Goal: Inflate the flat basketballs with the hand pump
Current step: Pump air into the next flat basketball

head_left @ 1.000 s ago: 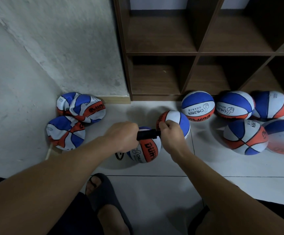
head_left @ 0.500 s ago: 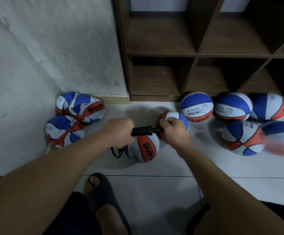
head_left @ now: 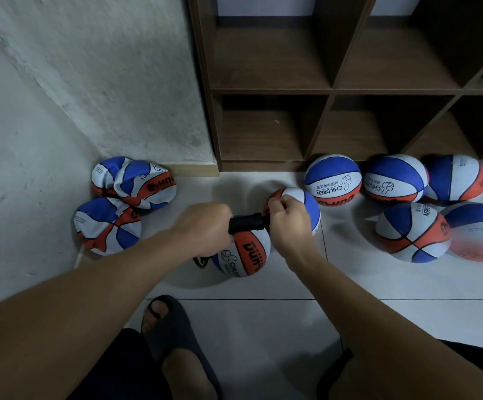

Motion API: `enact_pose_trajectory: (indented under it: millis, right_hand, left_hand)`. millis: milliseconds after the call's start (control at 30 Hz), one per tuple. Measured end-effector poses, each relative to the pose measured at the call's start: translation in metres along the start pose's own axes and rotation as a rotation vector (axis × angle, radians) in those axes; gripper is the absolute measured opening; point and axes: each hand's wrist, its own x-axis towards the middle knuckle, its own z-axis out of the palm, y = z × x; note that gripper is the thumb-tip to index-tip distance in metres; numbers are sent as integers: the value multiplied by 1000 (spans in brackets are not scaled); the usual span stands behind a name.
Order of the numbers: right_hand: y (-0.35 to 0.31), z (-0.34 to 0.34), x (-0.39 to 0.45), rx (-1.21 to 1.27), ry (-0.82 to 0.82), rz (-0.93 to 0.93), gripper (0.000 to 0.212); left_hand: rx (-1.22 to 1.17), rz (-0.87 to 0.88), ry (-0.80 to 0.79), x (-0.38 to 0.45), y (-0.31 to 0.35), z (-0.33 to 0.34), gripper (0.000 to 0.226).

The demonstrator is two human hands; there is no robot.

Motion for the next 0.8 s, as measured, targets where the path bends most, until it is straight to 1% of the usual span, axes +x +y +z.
enact_pose_trajectory:
  millis: [67, 167, 267, 333, 400, 500, 533, 567, 633, 733, 800]
  right_hand:
    - [1, 5, -1, -3, -26, -24, 32]
    - [2, 6, 1, 6, -46, -12, 32]
    - [6, 8, 5, 21, -85, -13, 28]
    - [10, 9, 7, 52, -128, -6, 31]
    - [11, 9, 7, 162, -166, 8, 42]
    - [13, 10, 9, 411, -241, 64, 54]
    - [16, 13, 11, 437, -274, 81, 59]
    - [20, 17, 12, 422, -304, 84, 63]
    - [30, 29, 11, 312, -364, 50, 66]
    - [47, 38, 8, 141, -428, -38, 59]
    - [56, 38, 9, 104, -462, -84, 56]
  left_hand:
    - [-5, 3, 5, 1, 2, 1, 28]
    - [8, 30, 4, 3, 0, -2, 23]
    - [12, 35, -2, 4, -4, -1, 20]
    - [-2, 30, -21, 6, -7, 2, 20]
    - [-28, 17, -41, 9, -14, 5, 20]
    - [-86, -15, -56, 11, -28, 10, 22]
    - [-114, -31, -54, 12, -34, 12, 24]
    - [-135, -49, -49, 12, -41, 13, 27]
    - [-142, -82, -43, 11, -54, 15, 31]
    - [-126, -151, -53, 10, -72, 24, 31]
    - [-174, -231, -53, 9, -88, 30, 32]
